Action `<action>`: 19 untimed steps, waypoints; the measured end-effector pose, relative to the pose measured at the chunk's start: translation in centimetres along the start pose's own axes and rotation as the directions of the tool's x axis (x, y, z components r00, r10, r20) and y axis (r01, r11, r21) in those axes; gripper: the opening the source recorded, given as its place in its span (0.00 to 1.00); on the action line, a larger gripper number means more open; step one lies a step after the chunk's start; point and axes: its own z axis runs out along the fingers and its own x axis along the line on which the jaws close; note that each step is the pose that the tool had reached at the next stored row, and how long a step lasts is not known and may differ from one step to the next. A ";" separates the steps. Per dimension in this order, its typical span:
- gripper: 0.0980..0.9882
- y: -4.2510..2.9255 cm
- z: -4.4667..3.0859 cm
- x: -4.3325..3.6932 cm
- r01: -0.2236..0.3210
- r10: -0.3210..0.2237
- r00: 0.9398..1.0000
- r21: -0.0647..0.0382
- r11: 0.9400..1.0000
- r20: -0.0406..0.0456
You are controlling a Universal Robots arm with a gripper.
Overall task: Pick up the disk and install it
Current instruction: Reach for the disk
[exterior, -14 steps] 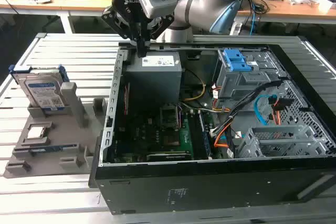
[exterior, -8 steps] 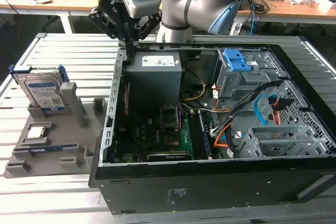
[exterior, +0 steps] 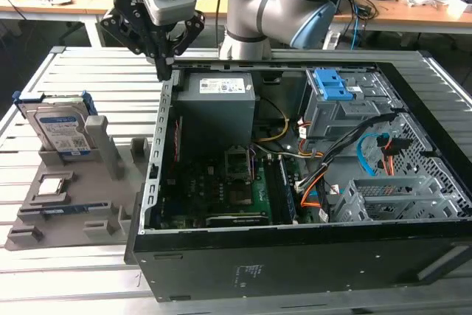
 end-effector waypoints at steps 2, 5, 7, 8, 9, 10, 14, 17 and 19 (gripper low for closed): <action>0.01 -0.06 -0.03 0.80 0.000 0.000 1.000 0.000 1.000 0.000; 0.01 -0.14 -0.05 1.82 0.000 0.000 1.000 0.000 1.000 0.000; 0.01 -0.17 -0.06 2.32 0.000 0.000 1.000 0.000 1.000 0.000; 0.01 -0.18 -0.07 2.45 0.000 0.000 1.000 0.000 1.000 0.000; 0.01 -0.19 -0.07 2.55 0.000 0.000 1.000 0.000 1.000 0.000; 0.01 -0.21 -0.08 2.75 0.000 0.000 1.000 0.000 1.000 0.000; 0.01 -0.25 -0.09 3.36 0.000 0.000 1.000 0.000 1.000 0.000; 0.01 -0.29 -0.11 3.85 0.000 0.000 1.000 0.000 1.000 0.000; 0.01 -0.31 -0.12 4.16 0.000 0.000 1.000 0.000 1.000 0.000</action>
